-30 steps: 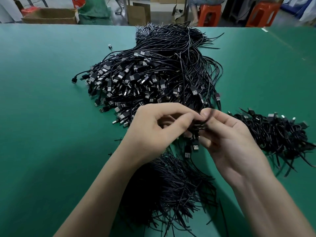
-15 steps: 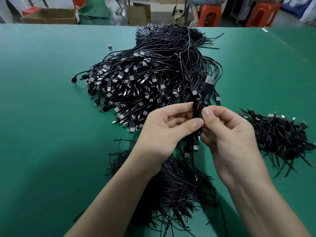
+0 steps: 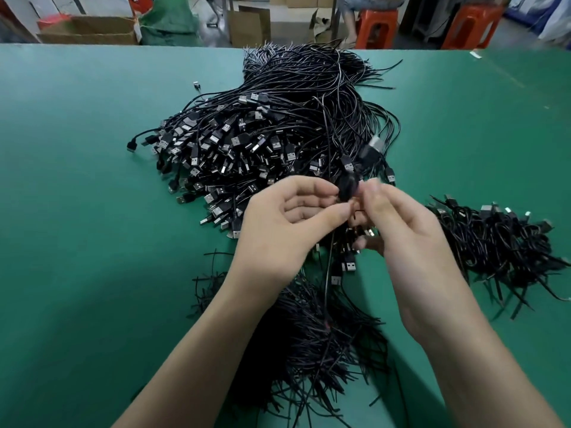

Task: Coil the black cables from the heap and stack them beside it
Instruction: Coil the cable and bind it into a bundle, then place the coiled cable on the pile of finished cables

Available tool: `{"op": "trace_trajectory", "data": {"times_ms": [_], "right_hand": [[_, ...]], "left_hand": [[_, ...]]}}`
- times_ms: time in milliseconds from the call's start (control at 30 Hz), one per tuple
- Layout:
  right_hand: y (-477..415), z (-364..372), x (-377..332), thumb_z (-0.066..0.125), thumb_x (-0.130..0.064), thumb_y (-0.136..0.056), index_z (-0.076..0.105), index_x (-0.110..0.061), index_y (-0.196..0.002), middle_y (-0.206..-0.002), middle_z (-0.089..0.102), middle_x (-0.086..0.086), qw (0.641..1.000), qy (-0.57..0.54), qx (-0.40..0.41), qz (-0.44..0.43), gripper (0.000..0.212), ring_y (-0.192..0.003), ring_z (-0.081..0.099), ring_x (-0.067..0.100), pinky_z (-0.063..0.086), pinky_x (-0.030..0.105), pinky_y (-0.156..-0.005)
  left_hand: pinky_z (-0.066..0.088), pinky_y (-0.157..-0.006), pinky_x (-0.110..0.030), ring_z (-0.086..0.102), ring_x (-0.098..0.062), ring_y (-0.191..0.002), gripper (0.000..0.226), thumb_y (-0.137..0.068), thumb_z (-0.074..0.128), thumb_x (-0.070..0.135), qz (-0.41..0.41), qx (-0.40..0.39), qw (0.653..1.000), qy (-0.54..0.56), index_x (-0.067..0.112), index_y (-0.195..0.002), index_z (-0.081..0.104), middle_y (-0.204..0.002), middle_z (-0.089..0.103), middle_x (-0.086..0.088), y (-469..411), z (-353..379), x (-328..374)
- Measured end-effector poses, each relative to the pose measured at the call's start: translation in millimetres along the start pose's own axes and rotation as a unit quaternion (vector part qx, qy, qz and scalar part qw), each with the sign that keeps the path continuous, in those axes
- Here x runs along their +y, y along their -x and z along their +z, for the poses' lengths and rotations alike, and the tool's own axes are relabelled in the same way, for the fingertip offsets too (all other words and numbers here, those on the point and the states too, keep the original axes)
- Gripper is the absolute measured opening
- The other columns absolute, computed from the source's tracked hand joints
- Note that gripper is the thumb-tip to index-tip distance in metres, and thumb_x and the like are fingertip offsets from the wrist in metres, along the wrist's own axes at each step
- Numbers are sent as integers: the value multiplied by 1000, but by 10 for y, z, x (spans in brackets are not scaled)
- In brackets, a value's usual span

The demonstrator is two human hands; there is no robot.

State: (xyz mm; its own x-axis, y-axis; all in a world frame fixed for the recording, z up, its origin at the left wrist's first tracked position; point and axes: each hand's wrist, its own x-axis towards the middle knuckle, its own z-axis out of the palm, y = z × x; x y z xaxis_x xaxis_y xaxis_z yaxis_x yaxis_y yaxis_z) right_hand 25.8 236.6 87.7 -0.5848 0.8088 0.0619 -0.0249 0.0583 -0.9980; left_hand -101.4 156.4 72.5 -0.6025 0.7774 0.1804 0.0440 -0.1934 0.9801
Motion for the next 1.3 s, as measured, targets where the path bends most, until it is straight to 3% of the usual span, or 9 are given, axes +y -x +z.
{"op": "trace_trajectory", "data": {"times_ms": [100,200,400,567,767,867,1033,1133,1300], "right_hand": [[-27,-38,23,67,-31,-97,75,-29,-96,-88,76,-8,998,50,30,-31,8,-76,68,3,54,18,-66],[-138,-272,41,69,-31,-94,74,-28,-94,-81,76,-9,982,175,68,-36,5,-76,71,6,56,26,-65],[-312,-893,137,75,-36,-90,65,-19,-120,-74,55,-14,871,454,186,-18,36,-72,57,16,38,29,-70],[-367,-1246,176,76,-21,-89,51,-9,-139,-124,57,25,823,515,231,60,57,-118,52,45,47,57,-100],[-274,-964,30,67,-38,-92,47,-10,-147,-152,37,16,820,552,149,37,65,-143,31,34,33,61,-113],[-217,-685,-12,61,-39,-97,53,-14,-144,-146,45,9,851,521,70,-13,54,-139,37,26,30,45,-116],[-153,-337,15,60,-13,-95,45,-23,-150,-151,44,-5,872,464,-30,-156,58,-142,37,12,27,29,-119],[-117,-243,21,47,-16,-89,56,-16,-140,-151,47,-3,869,420,-86,-247,52,-149,30,12,26,31,-121],[-80,-205,12,47,-30,-97,55,-23,-76,-72,54,-13,858,423,-39,-289,24,-81,50,11,37,30,-89]], "left_hand": [[63,-80,-28,77,-21,-86,27,-93,74,3,5,-64,997,-43,22,-111,80,-97,81,-1,47,62,17],[47,-72,-8,68,6,-87,18,-97,73,20,32,-57,974,-219,32,-107,82,-97,75,20,50,70,-3],[48,-64,-17,59,-2,-58,12,-98,67,40,-20,-32,907,-419,34,-98,77,-68,68,19,-230,-30,0],[53,-63,-30,66,-17,-71,41,-98,58,59,-10,-30,805,-593,22,-91,74,-73,67,6,-580,153,-23],[31,-53,-27,57,-20,-64,42,-96,65,55,8,-11,734,-679,18,-77,61,-70,56,4,-756,318,-135],[40,-64,-29,65,-19,-84,21,-97,64,45,38,-14,761,-648,24,-96,69,-91,66,8,-675,256,-82],[51,-59,-28,58,-5,-56,15,-88,75,38,-6,-117,897,-427,27,-78,70,-63,66,11,-329,193,226],[48,-58,-29,47,-6,-51,22,-83,76,23,-5,-194,909,-368,18,-66,63,-56,58,10,-84,156,429],[47,-55,-22,57,-9,-61,19,-94,71,34,62,-215,953,-206,18,-90,80,-74,71,-2,57,-125,668]]}}
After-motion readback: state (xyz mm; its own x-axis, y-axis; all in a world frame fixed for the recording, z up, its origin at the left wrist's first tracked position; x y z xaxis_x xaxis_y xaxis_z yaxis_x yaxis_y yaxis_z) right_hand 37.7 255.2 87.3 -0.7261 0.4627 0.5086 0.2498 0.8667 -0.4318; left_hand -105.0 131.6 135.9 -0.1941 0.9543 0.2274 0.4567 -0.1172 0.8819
